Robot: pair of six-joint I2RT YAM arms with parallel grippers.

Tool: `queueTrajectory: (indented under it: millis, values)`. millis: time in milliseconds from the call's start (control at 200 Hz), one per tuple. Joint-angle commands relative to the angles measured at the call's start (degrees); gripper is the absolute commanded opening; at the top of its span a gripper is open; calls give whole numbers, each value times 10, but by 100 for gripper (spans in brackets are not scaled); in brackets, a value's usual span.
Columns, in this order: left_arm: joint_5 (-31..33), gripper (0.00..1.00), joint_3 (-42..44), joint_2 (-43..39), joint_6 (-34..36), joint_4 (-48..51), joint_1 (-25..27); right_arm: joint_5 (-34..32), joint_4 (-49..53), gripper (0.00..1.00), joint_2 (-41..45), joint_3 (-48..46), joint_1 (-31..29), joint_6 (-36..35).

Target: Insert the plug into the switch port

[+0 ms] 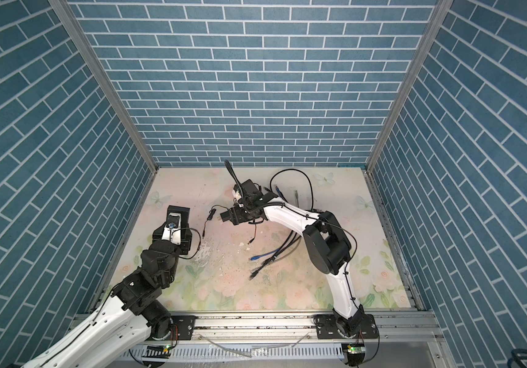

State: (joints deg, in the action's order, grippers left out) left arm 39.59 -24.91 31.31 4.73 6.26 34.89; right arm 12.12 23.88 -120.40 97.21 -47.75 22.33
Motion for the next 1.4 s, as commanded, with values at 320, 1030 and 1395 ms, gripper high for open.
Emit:
queueTrajectory:
  millis: [320, 1030, 1395]
  values:
    - [-27, 52, -8, -59, -51, 80, -33, -3, 68, 59, -162, 213, -59, 22]
    - [-48, 50, 0, -100, -80, 103, -33, -46, 100, 53, -324, 403, -101, 28]
    - [-48, 50, 4, -100, -77, 99, -33, -108, 115, 54, -348, 420, -123, -27]
